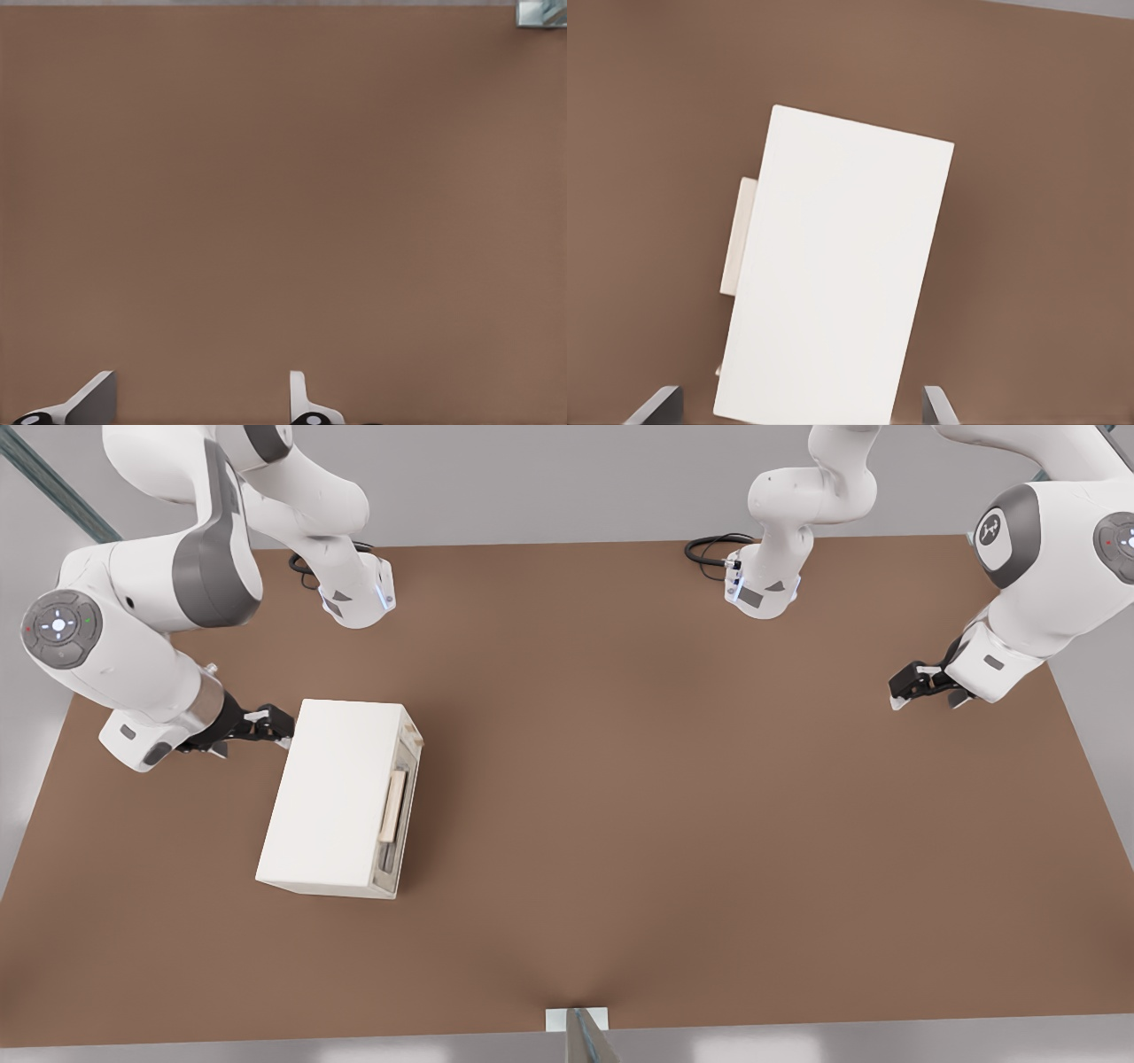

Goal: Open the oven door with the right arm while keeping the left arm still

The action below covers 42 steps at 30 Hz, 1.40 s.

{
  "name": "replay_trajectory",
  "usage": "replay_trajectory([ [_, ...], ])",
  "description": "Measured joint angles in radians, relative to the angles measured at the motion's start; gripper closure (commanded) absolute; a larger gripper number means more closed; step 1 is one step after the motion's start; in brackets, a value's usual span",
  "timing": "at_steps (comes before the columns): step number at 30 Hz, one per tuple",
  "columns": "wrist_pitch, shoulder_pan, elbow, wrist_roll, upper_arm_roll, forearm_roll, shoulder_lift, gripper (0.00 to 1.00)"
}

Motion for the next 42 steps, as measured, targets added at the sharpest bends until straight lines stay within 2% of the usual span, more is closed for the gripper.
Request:
replay_trajectory([
  [3, -0.006, 0.004, 0.003, 0.000, 0.001, -0.019, 0.021, 0.00],
  [4, -0.007, 0.015, 0.005, -0.010, 0.001, -0.065, 0.043, 1.00],
  [9, -0.097, 0.367, 0.008, 0.014, -0.004, -0.441, 0.294, 1.00],
  [11, -0.153, 0.545, 0.103, 0.053, -0.104, -0.529, 0.397, 1.00],
  [14, -0.217, 0.691, 0.176, 0.107, -0.226, -0.616, 0.473, 1.00],
  [20, -0.242, 0.753, 0.209, 0.228, -0.283, -0.675, 0.574, 1.00],
  [42, -0.141, 0.726, 0.163, 0.487, -0.293, -0.683, 0.634, 1.00],
])
